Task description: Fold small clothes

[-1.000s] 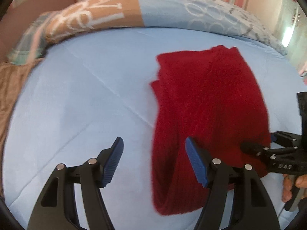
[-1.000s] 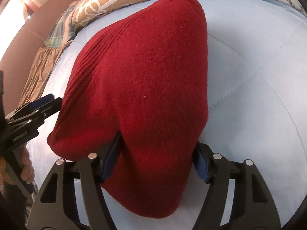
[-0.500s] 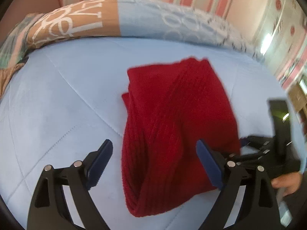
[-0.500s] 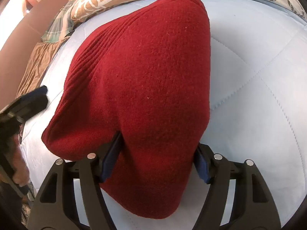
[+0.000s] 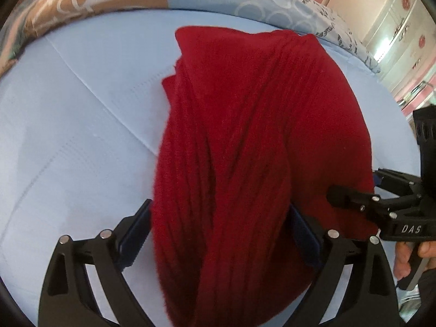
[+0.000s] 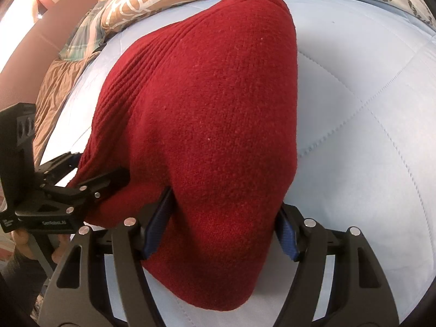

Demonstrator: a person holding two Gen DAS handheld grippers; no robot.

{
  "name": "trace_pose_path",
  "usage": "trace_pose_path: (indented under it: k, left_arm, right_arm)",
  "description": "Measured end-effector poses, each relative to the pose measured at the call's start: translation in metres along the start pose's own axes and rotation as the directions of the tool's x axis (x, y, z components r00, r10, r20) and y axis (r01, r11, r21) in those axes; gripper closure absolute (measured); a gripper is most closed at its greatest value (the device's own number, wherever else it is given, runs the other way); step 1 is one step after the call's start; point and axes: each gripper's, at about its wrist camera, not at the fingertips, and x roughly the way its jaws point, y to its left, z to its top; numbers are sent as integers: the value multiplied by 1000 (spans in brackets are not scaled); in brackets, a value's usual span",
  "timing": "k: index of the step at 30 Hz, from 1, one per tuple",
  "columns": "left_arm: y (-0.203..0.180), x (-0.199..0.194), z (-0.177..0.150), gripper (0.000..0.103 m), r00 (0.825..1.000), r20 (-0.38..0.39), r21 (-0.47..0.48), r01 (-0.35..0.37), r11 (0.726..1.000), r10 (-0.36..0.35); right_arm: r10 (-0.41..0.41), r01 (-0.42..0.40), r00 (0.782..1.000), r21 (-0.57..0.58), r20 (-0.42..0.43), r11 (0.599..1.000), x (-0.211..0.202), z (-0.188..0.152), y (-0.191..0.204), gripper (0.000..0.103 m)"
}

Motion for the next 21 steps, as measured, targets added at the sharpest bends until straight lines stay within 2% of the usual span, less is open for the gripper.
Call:
trace_pose_path:
  k: [7, 8, 9, 14, 18, 21]
  left_arm:
    - [-12, 5, 1, 11, 1000, 8, 0, 19, 1000, -19]
    - [-12, 4, 1, 15, 999, 12, -1, 30, 1000, -30]
    - [-13, 3, 1, 25, 999, 11, 4, 44, 999, -44]
    - [-22, -3, -1, 41, 1000, 25, 42, 5, 999, -6]
    - [-35, -9, -1, 54, 998, 37, 110, -60, 992, 57]
    - [-46, -13, -5, 58, 991, 53, 157, -126, 979, 119]
  right_arm:
    - [14, -14, 1000, 18, 2, 1000, 0, -2, -2, 32]
    - [14, -14, 1000, 17, 3, 1000, 0, -1, -1, 32]
    - [14, -14, 1000, 17, 4, 1000, 0, -2, 0, 32]
    - [8, -9, 1000, 14, 11, 1000, -1, -2, 1, 35]
    - [-4, 4, 1000, 20, 25, 1000, -3, -2, 3, 46]
    - [-12, 11, 999, 13, 40, 1000, -6, -3, 7, 58]
